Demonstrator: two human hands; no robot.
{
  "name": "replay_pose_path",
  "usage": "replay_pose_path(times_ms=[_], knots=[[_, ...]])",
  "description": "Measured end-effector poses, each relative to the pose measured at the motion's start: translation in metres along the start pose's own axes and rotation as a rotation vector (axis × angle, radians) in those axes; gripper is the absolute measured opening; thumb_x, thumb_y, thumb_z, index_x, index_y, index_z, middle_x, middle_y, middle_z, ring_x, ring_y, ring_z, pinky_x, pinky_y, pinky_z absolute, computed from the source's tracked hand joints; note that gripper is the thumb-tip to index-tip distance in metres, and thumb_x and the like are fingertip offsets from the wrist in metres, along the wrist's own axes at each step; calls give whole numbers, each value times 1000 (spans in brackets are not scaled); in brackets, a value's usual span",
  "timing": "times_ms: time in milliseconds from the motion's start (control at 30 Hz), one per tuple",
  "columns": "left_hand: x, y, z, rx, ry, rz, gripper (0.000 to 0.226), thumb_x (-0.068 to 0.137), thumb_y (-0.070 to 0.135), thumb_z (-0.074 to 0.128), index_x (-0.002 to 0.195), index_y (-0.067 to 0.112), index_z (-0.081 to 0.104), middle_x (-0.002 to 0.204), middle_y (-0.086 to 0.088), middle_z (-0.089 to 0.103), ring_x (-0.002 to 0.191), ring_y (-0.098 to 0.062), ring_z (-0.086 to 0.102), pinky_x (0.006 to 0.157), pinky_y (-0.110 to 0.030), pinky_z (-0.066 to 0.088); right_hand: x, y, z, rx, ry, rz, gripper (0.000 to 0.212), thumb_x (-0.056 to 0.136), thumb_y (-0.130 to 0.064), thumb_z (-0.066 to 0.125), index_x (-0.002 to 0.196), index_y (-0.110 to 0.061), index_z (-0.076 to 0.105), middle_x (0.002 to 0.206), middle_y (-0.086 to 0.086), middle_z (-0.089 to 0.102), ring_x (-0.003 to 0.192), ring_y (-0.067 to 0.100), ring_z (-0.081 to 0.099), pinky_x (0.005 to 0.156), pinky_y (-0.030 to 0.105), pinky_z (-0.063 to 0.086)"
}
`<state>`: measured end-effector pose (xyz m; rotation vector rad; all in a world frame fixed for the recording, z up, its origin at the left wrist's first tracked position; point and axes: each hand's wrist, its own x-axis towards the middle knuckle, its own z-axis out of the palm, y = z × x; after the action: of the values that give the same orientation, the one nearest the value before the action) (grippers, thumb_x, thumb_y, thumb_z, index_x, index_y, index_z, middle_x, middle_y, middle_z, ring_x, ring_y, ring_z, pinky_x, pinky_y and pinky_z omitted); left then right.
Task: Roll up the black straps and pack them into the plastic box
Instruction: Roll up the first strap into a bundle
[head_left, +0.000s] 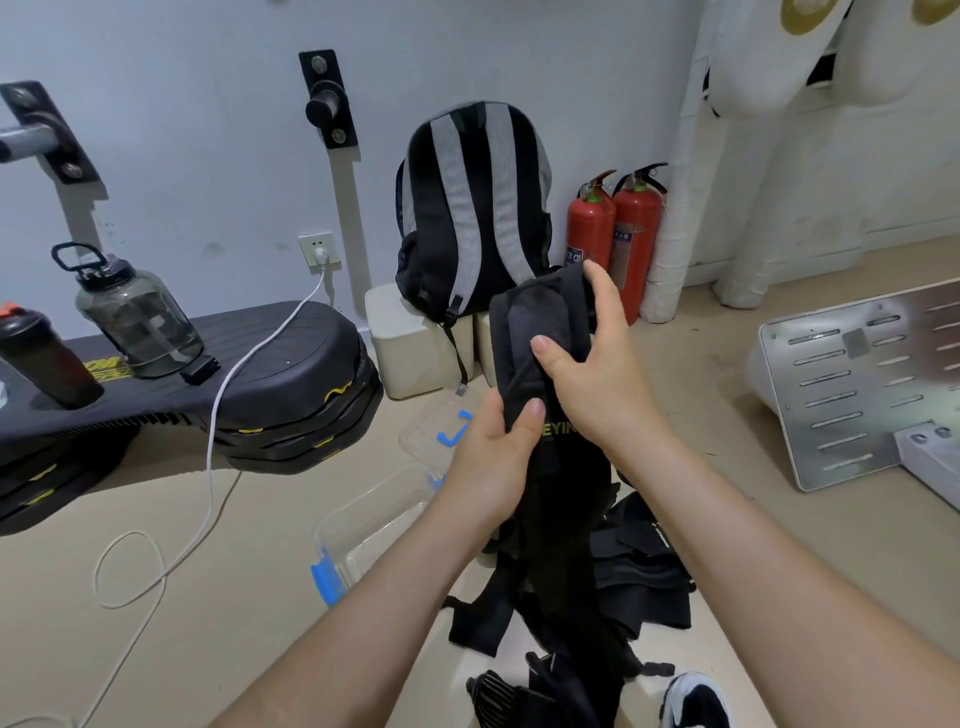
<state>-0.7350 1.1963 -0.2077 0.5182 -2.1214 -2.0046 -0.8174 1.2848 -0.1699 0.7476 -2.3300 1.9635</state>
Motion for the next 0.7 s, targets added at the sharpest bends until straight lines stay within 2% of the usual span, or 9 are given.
replay_pose_path(times_ms=[100,167,200,267,300,333,400,533,700], knots=[[-2,-1,5,-105,61,73,37,93,36,55,129,25,55,124,6,68,120,-13,61,107,-44,46,-3,-3,1,-61,-57,-9,76,101,-11,52,158,-29,7,138,-25,26,112,-21,26,93,-3,28],[-3,0,6,-151,128,94,29,100,23,55,129,19,55,123,2,68,119,-15,62,106,-45,47,-5,-5,4,-63,-113,4,76,103,-10,48,159,-28,0,141,-23,21,109,-26,20,83,-11,23],[-3,1,7,-153,172,101,27,101,19,55,128,17,55,122,1,68,117,-16,63,105,-45,49,-5,-6,5,-38,-134,10,76,103,-9,48,159,-28,0,145,-22,22,114,-24,21,87,-10,24],[-1,6,6,-133,296,135,22,101,12,52,121,18,57,116,1,69,111,-16,65,101,-44,51,-7,-4,8,119,-154,109,69,102,-14,53,157,-28,15,143,-18,42,124,-8,44,100,9,40],[2,9,3,-135,361,154,21,101,10,51,119,18,57,114,1,69,109,-16,65,99,-42,52,-9,-1,10,175,-176,187,54,102,-21,54,151,-27,32,133,-11,59,117,3,59,100,25,49],[6,13,-1,-153,418,159,21,101,8,50,119,17,57,114,0,68,108,-16,65,98,-40,52,-11,1,13,140,-219,228,36,102,-30,53,138,-24,49,118,-5,69,107,11,66,97,37,53],[12,18,-9,-210,484,118,21,102,7,47,121,11,55,116,-5,67,110,-21,64,98,-41,52,-19,6,18,-109,-314,178,31,103,-42,42,112,-18,58,101,2,70,96,20,67,92,49,52],[13,23,-19,-418,330,19,21,103,6,46,118,14,58,114,-7,71,106,-23,69,90,-38,57,-27,7,25,-406,-221,-66,25,106,-34,36,102,-10,43,76,7,57,74,36,58,68,55,47],[3,13,-7,-272,156,6,22,99,26,59,121,19,61,111,-3,74,107,-20,69,91,-37,56,-24,3,21,-349,-8,-154,18,105,-27,40,100,-10,45,77,8,62,71,33,59,63,51,47]])
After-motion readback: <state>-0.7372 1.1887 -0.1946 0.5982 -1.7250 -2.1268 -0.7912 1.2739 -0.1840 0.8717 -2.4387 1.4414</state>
